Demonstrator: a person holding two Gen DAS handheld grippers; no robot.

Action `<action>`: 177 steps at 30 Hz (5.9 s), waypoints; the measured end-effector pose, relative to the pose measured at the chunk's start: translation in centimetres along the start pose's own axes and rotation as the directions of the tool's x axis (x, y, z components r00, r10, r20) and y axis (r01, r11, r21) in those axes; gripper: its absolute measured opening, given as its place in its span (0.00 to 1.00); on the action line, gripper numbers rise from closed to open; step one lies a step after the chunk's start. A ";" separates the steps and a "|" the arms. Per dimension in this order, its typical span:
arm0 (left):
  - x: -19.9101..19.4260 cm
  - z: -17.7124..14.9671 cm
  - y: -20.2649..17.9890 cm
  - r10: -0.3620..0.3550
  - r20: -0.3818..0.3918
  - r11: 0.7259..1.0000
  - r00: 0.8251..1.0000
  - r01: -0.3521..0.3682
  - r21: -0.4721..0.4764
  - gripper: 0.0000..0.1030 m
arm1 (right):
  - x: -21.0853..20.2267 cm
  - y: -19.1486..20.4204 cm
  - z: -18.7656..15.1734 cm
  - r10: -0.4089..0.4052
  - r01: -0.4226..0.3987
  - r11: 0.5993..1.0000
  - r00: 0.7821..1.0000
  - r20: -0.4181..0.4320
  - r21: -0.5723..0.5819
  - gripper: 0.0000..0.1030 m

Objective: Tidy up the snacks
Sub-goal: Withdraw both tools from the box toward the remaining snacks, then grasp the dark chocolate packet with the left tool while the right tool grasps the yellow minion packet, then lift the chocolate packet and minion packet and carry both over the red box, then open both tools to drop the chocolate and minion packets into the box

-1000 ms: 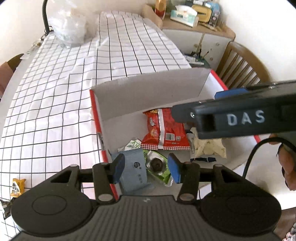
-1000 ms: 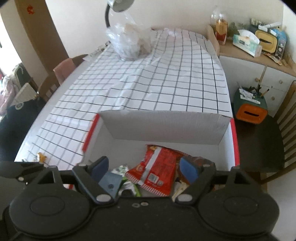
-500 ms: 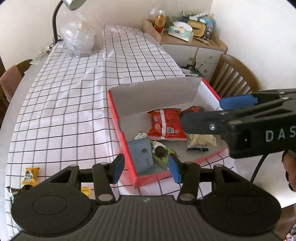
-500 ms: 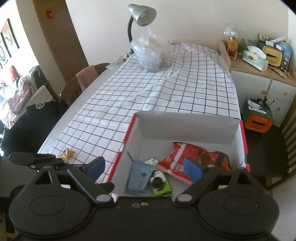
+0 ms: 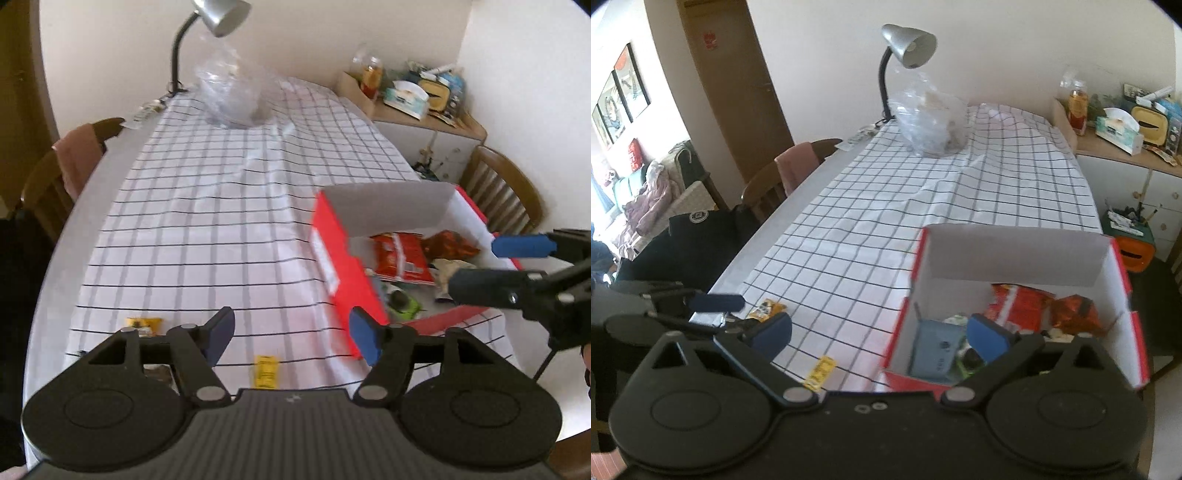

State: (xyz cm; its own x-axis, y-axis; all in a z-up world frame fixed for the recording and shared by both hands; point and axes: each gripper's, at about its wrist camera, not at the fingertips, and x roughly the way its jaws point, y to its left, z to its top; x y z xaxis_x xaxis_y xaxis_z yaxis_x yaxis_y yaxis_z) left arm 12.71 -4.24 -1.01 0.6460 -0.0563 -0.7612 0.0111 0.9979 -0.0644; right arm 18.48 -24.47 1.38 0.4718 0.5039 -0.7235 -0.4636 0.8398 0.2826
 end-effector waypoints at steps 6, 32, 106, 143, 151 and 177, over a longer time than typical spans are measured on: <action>-0.3 -0.3 5.3 0.003 0.012 1.000 1.000 -0.003 -0.021 0.75 | 2.4 3.3 -0.6 -0.005 0.006 1.000 1.000 -0.017 0.010 1.00; 7.4 -4.5 19.6 -0.009 -0.229 0.966 0.973 0.068 0.249 0.75 | 15.4 12.1 -8.3 -0.151 0.174 0.984 0.936 -0.317 0.047 0.94; 0.5 -2.3 15.6 -0.088 -0.146 0.996 0.985 0.082 -0.046 0.33 | 6.3 10.4 -5.9 -0.206 0.218 0.971 0.972 -0.115 0.101 0.43; 2.7 5.1 -8.9 -0.074 -0.034 0.992 0.997 0.077 0.099 0.33 | -2.3 -6.7 -3.9 -0.230 0.227 0.971 0.973 0.028 0.071 0.43; 7.1 4.9 -11.1 -0.049 -0.101 0.994 0.994 0.059 0.097 0.33 | -0.4 -9.8 -3.7 -0.244 0.244 0.968 0.970 -0.010 0.055 0.43; 18.4 3.4 -15.8 0.046 -0.252 0.975 0.967 0.011 0.223 0.34 | 8.3 -14.8 -4.8 -0.194 0.212 0.975 0.957 -0.215 0.064 0.43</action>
State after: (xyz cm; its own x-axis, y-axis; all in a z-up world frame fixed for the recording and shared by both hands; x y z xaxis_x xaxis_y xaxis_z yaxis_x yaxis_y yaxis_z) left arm 27.01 -20.98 -11.81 0.4324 -0.0166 -0.9015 0.1882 0.9795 0.0723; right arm 25.60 -33.69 -11.83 0.3804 0.2761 -0.8826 -0.3044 0.9386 0.1625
